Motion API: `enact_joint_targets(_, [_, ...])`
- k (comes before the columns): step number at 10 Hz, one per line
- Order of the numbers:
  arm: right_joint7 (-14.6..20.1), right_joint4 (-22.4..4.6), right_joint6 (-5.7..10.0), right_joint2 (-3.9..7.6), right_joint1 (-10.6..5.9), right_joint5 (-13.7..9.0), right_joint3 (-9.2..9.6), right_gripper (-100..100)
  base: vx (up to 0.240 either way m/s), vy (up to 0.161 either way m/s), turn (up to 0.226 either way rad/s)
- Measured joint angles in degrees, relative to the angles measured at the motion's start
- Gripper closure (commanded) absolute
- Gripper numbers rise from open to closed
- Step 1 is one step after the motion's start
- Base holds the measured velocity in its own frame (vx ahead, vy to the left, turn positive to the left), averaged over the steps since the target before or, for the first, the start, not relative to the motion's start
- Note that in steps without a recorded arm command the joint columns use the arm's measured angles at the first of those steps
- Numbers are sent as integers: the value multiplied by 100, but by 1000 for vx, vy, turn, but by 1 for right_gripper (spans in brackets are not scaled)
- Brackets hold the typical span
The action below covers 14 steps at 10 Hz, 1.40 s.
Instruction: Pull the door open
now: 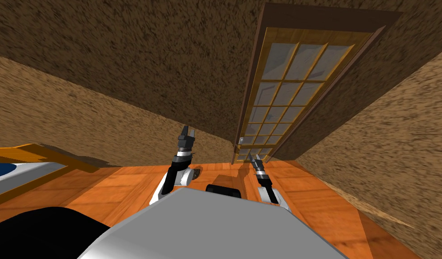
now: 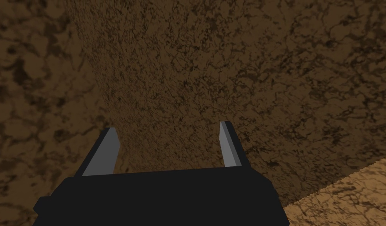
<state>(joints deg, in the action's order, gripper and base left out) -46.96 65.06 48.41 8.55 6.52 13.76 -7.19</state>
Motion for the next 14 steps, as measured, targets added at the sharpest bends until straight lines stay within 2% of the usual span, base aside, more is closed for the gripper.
enact_joint_targets(1, [-108,-191,33,30,-73,45,-25,-100,102,-21,11])
enact_joint_targets(5, [-444,-624,111,52,-193,196,-70,-100,76,-12,8])
enact_joint_targets(9, [-859,-1284,279,103,-400,363,-145,-100,96,-17,11])
enact_joint_targets(14, [-1334,-1929,402,136,-594,571,-214,-100,109,-14,10])
